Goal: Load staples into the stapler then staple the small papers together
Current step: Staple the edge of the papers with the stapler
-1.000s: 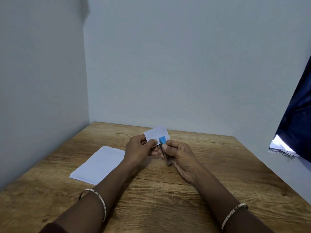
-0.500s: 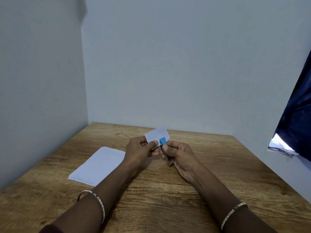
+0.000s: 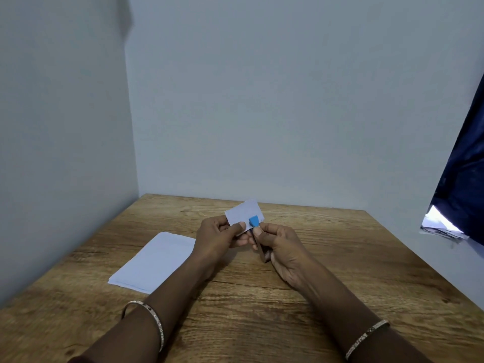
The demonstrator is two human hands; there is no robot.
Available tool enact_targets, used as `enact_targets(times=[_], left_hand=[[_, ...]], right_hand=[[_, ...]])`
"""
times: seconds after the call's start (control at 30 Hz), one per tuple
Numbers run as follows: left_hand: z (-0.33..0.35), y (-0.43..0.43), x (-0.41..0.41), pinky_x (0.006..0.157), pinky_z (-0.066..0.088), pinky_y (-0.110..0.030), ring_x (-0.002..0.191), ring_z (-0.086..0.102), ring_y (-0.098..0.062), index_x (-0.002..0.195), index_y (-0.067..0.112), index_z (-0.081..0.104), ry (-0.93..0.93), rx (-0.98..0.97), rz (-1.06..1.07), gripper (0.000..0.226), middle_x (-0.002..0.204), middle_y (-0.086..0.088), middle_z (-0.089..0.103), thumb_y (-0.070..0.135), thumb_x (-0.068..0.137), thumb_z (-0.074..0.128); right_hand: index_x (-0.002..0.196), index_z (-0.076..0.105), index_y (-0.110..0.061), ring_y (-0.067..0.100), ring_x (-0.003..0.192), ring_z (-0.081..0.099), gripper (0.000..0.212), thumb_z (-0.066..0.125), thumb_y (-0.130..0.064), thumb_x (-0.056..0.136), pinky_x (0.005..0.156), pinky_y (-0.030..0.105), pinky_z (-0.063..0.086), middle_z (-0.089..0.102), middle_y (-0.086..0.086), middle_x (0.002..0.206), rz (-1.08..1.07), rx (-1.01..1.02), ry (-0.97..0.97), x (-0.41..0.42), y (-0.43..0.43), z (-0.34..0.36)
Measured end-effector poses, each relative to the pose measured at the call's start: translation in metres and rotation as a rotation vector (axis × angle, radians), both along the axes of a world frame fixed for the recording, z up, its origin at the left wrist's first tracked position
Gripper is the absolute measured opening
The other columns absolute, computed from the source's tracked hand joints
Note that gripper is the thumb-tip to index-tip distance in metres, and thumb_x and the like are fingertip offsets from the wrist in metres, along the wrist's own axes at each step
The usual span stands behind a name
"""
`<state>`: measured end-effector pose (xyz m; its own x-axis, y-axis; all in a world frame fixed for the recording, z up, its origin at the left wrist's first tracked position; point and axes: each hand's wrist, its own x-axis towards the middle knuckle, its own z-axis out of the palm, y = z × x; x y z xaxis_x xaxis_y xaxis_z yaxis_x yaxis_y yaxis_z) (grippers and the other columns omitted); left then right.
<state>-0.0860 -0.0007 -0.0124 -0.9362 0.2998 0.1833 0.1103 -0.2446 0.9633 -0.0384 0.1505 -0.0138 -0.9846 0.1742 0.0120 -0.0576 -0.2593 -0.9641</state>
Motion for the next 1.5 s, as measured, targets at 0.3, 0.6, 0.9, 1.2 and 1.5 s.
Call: enact_targets(times=[0.3,0.6,0.9,1.2,1.5], left_hand=[[0.0000,-0.0010,-0.0058,0.066,0.062,-0.025,0.079,0.078,-0.028,0.105,0.003,0.071,-0.031,0.030,0.042,0.014,0.086,-0.016,0.080,0.005,0.092,0.067],[0.0018,-0.0037,-0.0031,0.064,0.060,-0.026,0.070,0.077,-0.020,0.099,0.006,0.074,0.028,-0.022,0.072,0.010,0.080,-0.012,0.080,0.005,0.091,0.068],[-0.0001,-0.0021,-0.0048,0.064,0.061,-0.025,0.067,0.075,-0.018,0.095,0.001,0.077,0.040,-0.042,0.053,0.013,0.077,-0.014,0.079,0.011,0.086,0.077],[-0.0012,-0.0023,-0.0074,0.064,0.061,-0.025,0.066,0.076,-0.018,0.091,0.002,0.077,0.050,-0.103,0.078,0.014,0.076,-0.014,0.079,0.015,0.087,0.076],[-0.0002,-0.0009,-0.0053,0.064,0.060,-0.025,0.066,0.075,-0.018,0.091,0.000,0.077,0.046,-0.102,0.054,0.014,0.076,-0.014,0.079,0.014,0.087,0.076]], right_hand=[[0.114,0.069,0.007,0.022,0.093,0.067,0.025,0.062,-0.006,0.095,0.089,0.035,0.051,0.073,0.017,0.098,0.012,-0.080,0.024,-0.0041,0.0035,0.0026],[0.116,0.068,0.008,0.016,0.083,0.066,0.027,0.066,-0.002,0.091,0.081,0.030,0.052,0.073,0.010,0.086,0.002,-0.077,0.032,-0.0026,0.0065,0.0042],[0.119,0.065,0.011,0.016,0.078,0.066,0.030,0.066,-0.002,0.092,0.080,0.029,0.052,0.071,0.012,0.085,0.031,-0.058,0.042,-0.0014,0.0047,0.0040],[0.114,0.069,0.008,0.018,0.084,0.071,0.026,0.069,-0.002,0.089,0.085,0.031,0.054,0.076,0.015,0.091,0.026,-0.065,0.035,-0.0016,0.0051,0.0021],[0.111,0.068,0.009,0.016,0.078,0.070,0.024,0.069,0.001,0.088,0.085,0.033,0.054,0.075,0.015,0.087,-0.015,-0.029,0.036,0.0004,0.0055,0.0035]])
